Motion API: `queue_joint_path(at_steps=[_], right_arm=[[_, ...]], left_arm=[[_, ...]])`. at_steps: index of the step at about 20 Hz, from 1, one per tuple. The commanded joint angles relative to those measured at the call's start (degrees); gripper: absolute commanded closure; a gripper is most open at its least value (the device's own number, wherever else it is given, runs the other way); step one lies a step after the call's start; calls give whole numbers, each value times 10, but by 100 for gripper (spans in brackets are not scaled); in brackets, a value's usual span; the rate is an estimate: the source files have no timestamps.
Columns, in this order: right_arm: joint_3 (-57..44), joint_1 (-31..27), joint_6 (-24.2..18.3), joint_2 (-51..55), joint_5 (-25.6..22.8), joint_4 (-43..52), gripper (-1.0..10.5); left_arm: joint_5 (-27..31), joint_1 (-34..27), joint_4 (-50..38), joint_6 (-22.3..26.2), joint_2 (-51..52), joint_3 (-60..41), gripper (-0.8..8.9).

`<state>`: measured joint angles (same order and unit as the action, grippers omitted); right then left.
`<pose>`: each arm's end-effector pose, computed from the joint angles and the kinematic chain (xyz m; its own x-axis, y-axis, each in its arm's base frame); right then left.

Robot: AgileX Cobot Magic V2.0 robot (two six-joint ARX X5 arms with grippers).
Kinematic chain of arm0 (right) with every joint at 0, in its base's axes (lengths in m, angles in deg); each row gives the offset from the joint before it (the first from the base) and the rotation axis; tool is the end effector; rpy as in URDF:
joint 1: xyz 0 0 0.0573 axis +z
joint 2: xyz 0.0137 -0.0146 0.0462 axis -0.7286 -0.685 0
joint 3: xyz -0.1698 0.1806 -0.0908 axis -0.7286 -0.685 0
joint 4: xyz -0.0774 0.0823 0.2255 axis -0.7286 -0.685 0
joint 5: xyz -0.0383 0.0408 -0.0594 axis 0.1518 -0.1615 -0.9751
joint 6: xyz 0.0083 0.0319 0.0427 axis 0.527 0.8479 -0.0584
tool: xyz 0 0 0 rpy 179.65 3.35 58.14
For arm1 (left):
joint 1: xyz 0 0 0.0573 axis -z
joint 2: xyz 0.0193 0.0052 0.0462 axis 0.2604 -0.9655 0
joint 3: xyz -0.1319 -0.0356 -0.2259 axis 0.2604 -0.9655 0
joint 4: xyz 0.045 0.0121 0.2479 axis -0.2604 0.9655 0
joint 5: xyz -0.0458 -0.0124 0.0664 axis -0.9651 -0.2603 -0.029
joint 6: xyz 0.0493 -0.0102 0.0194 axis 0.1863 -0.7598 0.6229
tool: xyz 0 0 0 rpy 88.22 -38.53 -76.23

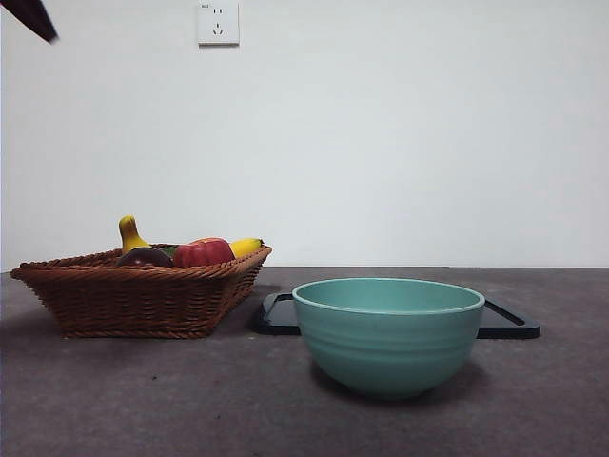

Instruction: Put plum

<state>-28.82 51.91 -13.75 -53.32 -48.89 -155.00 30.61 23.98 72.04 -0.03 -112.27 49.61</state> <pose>0.0727 0.0192 0.3253 0.6021 0.4918 -0.6289 -0.4120 0.8662 0.2829 0.1700 -0.0371 0.3233 0.6199 -0.4570 -0.6378 0.3541 0.8883 -0.2924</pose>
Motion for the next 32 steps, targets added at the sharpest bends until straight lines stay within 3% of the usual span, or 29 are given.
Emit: queue_joint_path(at_steps=[1, 11, 25, 29, 32], right_arm=[[12, 1, -2, -4, 2, 6, 564], [12, 1, 2, -4, 2, 7, 564], [12, 1, 10, -4, 1, 7, 564], [12, 1, 10, -4, 1, 7, 564], [12, 1, 9, -4, 0, 7, 564]], left_arm=[[25, 18, -26, 1, -57, 32, 386], [149, 86, -92, 35, -292, 104, 385], [175, 95, -216, 46, -458, 104, 386], [175, 96, -217, 45, -458, 104, 538], [174, 96, -201, 45, -450, 105, 548]])
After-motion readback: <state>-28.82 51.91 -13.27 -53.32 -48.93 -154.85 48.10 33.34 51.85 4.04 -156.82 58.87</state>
